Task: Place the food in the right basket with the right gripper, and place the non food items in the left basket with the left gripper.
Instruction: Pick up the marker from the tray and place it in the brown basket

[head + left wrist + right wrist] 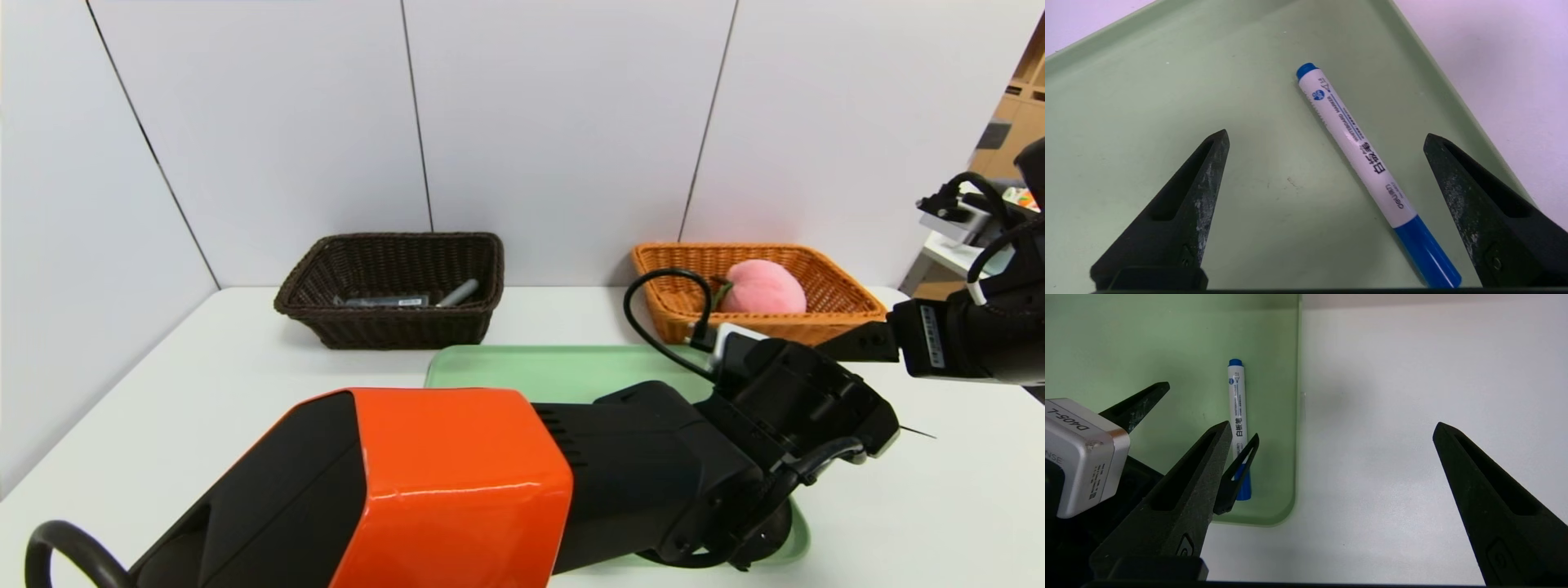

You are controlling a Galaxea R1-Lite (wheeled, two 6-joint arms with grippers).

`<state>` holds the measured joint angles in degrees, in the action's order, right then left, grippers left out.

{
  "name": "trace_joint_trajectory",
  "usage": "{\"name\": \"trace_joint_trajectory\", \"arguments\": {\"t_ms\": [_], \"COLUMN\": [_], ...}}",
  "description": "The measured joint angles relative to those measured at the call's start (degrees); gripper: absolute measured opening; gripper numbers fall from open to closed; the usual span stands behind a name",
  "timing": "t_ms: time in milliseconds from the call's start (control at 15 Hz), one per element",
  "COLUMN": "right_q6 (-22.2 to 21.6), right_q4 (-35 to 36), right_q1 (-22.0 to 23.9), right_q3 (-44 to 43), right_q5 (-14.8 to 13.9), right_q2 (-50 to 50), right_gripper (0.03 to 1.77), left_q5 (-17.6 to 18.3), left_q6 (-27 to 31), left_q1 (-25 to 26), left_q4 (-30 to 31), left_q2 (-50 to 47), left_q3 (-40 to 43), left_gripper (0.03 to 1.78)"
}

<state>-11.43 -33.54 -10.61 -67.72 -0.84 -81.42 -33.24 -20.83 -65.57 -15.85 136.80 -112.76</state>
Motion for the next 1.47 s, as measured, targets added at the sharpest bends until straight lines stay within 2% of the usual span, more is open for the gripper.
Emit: {"name": "trace_joint_trajectory", "arguments": {"t_ms": [200,1467], "right_q6": [-0.02,-0.02], "right_q4": [0.6,0.68], "right_q1": [0.0,-0.61], "right_q3": [0.06,0.13], "right_q5": [0.05,0.22], "right_q2": [-0.02,-0.24], "right_gripper": [1.7,1.7], "left_q5": [-1.26,-0.73], "left_q6": [-0.72,-1.71], "left_q1": [-0.07,-0.07], "left_q4": [0.02,0.17], "left_q2": [0.62,3.08], "left_q3": [-0.05,-0.13], "left_gripper": [1.69,1.68]}}
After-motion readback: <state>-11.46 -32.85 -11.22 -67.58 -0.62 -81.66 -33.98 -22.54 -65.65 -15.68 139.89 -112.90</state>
